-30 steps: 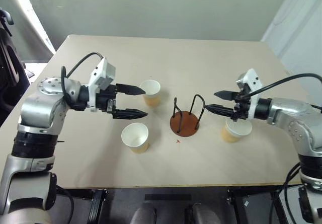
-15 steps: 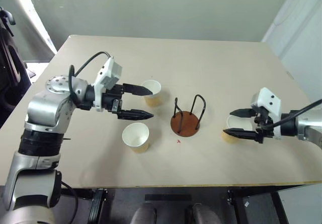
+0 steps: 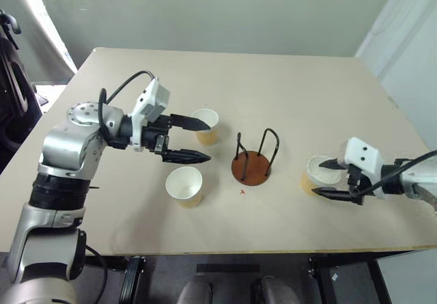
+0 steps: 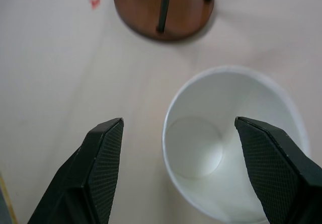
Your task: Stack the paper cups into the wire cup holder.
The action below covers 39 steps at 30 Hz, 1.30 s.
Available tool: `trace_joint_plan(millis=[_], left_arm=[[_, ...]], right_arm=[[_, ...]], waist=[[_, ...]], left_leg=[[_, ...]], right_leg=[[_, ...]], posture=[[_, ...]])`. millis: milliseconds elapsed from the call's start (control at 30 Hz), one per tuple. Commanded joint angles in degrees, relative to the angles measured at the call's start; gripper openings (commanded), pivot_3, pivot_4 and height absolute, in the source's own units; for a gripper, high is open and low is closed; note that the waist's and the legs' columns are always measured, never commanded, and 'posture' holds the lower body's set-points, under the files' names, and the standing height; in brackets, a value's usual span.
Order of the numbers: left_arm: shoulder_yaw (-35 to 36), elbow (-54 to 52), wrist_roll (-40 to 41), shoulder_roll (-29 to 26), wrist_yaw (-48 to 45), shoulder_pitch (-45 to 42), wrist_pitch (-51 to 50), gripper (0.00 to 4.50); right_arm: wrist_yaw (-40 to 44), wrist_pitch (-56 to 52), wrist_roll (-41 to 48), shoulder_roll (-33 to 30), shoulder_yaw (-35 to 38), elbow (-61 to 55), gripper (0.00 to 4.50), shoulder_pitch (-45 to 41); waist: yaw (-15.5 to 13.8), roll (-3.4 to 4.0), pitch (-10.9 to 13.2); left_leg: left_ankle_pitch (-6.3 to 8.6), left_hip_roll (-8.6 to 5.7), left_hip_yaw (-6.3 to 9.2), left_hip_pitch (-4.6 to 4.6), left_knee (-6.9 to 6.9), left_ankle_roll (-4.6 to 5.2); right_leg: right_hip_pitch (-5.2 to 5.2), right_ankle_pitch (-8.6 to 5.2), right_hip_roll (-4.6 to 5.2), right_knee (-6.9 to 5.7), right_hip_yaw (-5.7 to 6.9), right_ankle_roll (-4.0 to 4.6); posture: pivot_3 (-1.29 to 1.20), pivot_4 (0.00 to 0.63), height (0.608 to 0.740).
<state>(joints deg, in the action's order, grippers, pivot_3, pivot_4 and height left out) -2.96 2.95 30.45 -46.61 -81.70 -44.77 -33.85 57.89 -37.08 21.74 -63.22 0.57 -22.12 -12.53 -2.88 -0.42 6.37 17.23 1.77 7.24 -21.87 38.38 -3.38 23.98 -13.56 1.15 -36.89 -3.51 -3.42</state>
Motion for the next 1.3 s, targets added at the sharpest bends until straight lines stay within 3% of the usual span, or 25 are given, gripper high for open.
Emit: trace_joint_plan(millis=[33,67,333,633,967,1300], left_arm=[[0.7,-0.6,-0.2,-0.2,-0.1,-1.4,0.9,4.5],[0.8,-0.6,-0.2,-0.2,-0.1,-1.4,0.9,4.5],[1.1,-1.0,-0.3,-0.5,0.1,-1.2,0.8,4.5],[1.1,-0.7,-0.6,-0.6,-0.1,-1.2,1.1,4.5],[0.6,0.1,-1.0,0.0,-0.6,-1.6,1.6,4.5],[0.3,1.2,-1.4,0.2,-0.9,-2.3,2.2,4.5]], right_arm=[[0.6,2.1,-2.1,0.6,-1.7,1.1,3.19,-1.3],[0.7,2.4,-2.5,0.8,-2.3,1.5,3.0,-1.6],[2.0,3.9,-4.5,1.8,-3.9,4.2,0.1,-3.0],[3.8,2.7,-2.5,1.5,-1.8,4.2,0.04,-5.8],[2.6,-8.2,9.0,6.5,2.8,2.1,0.04,-21.1],[0.6,-13.5,13.9,9.8,2.1,1.5,0.04,-31.0]], waist=[[0.0,0.0,0.0],[0.0,0.0,0.0],[0.0,0.0,0.0],[0.1,0.0,0.0],[0.3,0.0,0.0],[0.1,0.0,0.0]], left_leg=[[0.0,0.0,0.0,0.0,0.0,0.0],[0.0,0.0,-0.01,0.0,0.0,0.0],[0.0,0.0,0.0,0.0,0.03,0.0],[0.0,0.0,-0.01,0.0,0.06,0.01],[-0.01,-0.01,-0.02,0.0,0.11,0.01],[-0.01,0.0,0.07,-0.01,0.12,0.01]], right_leg=[[0.0,0.0,0.0,0.0,0.0,0.0],[0.0,0.0,0.0,0.0,0.0,0.0],[-0.01,0.01,0.0,0.0,0.0,-0.01],[-0.02,0.01,0.0,0.0,0.0,-0.02],[0.0,0.0,-0.03,0.03,-0.01,-0.02],[0.0,0.0,-0.04,0.05,0.02,-0.02]], posture=[[0.0,0.15,0.74],[0.0,0.15,0.74],[0.0,0.15,0.74],[0.0,0.15,0.74],[0.0,0.15,0.74],[0.0,0.15,0.74]])
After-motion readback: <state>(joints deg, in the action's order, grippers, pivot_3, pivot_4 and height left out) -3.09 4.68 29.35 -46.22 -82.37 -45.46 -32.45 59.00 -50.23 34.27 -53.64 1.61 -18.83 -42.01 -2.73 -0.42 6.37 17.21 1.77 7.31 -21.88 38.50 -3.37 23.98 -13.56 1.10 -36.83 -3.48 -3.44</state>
